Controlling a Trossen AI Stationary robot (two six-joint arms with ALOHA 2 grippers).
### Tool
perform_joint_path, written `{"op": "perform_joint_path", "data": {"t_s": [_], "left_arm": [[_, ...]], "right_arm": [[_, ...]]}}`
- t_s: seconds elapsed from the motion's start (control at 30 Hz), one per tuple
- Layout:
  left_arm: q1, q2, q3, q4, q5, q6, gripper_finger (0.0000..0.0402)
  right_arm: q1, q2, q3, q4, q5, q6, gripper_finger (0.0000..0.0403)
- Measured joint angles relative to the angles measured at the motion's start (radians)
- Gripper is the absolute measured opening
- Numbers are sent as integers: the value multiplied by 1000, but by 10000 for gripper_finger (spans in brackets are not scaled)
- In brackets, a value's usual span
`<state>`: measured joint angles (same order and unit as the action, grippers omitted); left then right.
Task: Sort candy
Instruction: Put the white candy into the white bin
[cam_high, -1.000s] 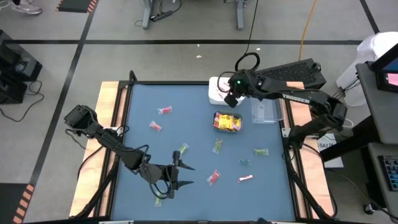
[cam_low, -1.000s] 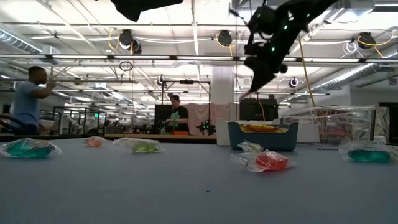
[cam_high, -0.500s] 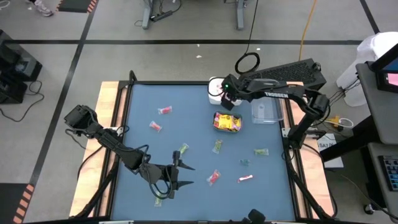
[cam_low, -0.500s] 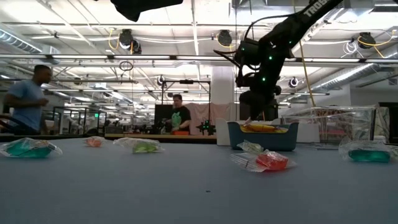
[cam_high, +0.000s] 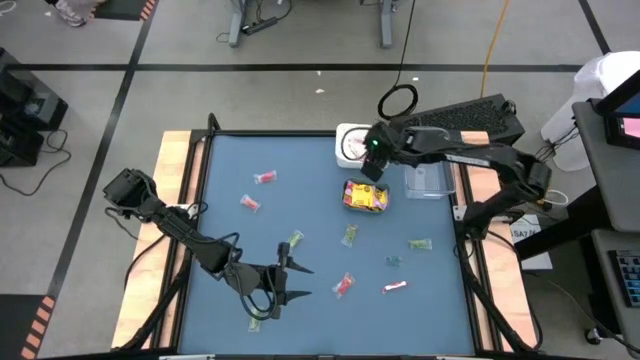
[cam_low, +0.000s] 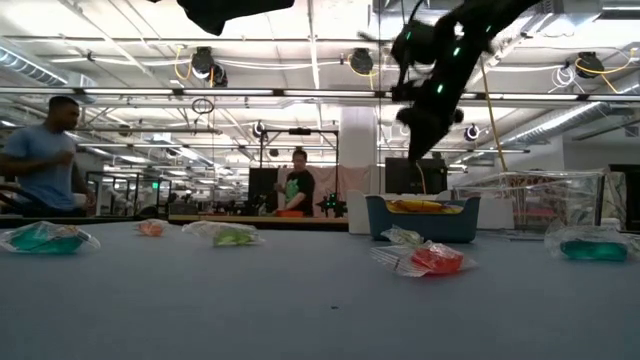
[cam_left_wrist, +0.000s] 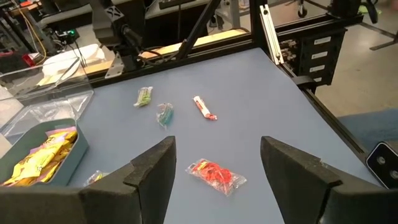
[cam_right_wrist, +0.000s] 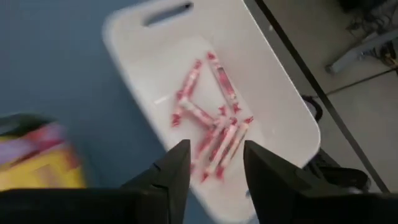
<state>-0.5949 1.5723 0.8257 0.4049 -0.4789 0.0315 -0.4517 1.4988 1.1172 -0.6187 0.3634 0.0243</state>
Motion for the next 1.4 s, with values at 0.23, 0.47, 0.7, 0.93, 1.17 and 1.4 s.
{"op": "perform_joint_path", "data": {"t_s": [0.23, 0.47, 0.7, 0.93, 1.17, 1.4], "left_arm": [[0, 0, 0, 0, 0, 0, 239], [0, 0, 0, 0, 0, -19, 239], [0, 0, 0, 3, 0, -26, 239], [0, 0, 0, 6, 0, -27, 239], [0, 0, 0, 5, 0, -27, 239], [0, 0, 0, 0, 0, -51, 239]], "right_arm": [[296, -185, 0, -186, -49, 149, 141], [707, -192, 0, -250, 1, 342, 141], [1015, -142, 0, -277, -1, 559, 141], [1192, -12, -28, -313, -4, 745, 141], [1270, 73, -155, -117, -9, 781, 142], [1266, 65, -327, 135, -79, 788, 142]]}}
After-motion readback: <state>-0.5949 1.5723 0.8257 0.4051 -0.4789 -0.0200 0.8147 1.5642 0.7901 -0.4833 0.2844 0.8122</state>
